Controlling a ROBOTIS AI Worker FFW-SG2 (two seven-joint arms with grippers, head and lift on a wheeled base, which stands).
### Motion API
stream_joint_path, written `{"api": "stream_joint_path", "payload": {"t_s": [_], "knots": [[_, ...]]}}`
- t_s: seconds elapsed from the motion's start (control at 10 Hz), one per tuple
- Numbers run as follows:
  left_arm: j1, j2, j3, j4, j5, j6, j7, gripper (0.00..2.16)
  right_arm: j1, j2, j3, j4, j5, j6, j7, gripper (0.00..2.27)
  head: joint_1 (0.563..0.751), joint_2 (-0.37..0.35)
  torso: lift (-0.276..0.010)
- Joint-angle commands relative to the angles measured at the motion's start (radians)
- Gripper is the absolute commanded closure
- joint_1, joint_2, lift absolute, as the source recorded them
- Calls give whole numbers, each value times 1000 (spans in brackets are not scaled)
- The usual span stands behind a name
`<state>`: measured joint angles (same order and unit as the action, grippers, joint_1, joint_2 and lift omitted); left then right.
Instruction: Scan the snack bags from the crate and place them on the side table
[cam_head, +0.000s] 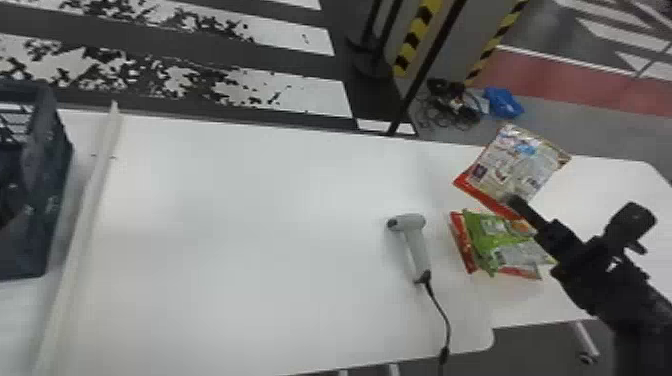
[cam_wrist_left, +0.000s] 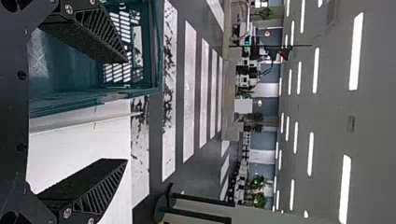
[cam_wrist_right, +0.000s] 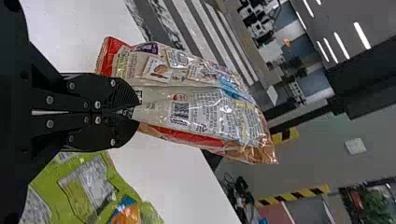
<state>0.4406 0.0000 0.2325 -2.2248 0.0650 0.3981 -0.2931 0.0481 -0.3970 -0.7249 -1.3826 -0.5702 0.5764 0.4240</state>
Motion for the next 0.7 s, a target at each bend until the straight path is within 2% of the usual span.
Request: {"api": "stream_joint_path", "payload": {"t_s": [0.0, 0.1, 0.2, 0.3, 0.4, 0.5, 0.6], "knots": [[1, -3, -2, 1, -1, 0, 0, 124, -30, -22, -2, 99, -25, -80, -51, 2246, 695, -350, -94], [0, -3, -10, -3, -2, 0, 0, 124, -44, -32, 1, 139, -26, -83, -94, 2223, 695, -350, -94], [0, -3, -15, -4, -2, 0, 0, 124, -60, -37, 9, 171, -25, -86, -137, 2044, 695, -350, -94], [0, -3, -19, -4, -2, 0, 0, 124, -70, -46, 24, 198, -28, -86, -165, 1632, 695, -350, -94], [0, -3, -19, -1, -2, 0, 0, 124, -82, -54, 30, 220, -25, -92, -165, 552, 695, -350, -94], [0, -3, -19, 1, -2, 0, 0, 124, -85, -54, 41, 224, -26, -98, -182, -2, 695, -350, -94], [1, -3, -19, -1, -2, 0, 0, 124, -85, -51, 48, 224, -25, -138, -206, 6, 695, -350, -94]]}}
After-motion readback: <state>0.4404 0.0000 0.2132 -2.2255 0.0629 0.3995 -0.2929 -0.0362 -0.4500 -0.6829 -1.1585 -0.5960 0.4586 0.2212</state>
